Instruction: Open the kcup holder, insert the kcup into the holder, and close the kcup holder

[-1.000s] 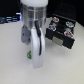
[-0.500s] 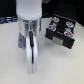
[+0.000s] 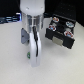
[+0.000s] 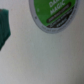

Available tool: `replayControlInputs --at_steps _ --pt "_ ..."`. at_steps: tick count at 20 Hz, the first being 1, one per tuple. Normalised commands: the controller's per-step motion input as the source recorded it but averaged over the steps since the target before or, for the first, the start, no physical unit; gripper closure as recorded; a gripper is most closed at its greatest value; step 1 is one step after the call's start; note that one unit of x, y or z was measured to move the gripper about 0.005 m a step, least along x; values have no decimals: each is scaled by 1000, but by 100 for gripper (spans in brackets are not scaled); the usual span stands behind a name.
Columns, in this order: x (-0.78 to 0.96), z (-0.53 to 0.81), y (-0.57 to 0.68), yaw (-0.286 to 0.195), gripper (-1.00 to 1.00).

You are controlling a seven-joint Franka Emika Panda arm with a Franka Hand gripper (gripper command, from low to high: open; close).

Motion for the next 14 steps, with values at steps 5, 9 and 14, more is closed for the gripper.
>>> replayControlInputs --at_steps 5,9,14 --pt "39 -188 -292 -137 -100" --pt "23 -240 -251 -180 -100" --pt "-19 -163 -158 -171 -100"
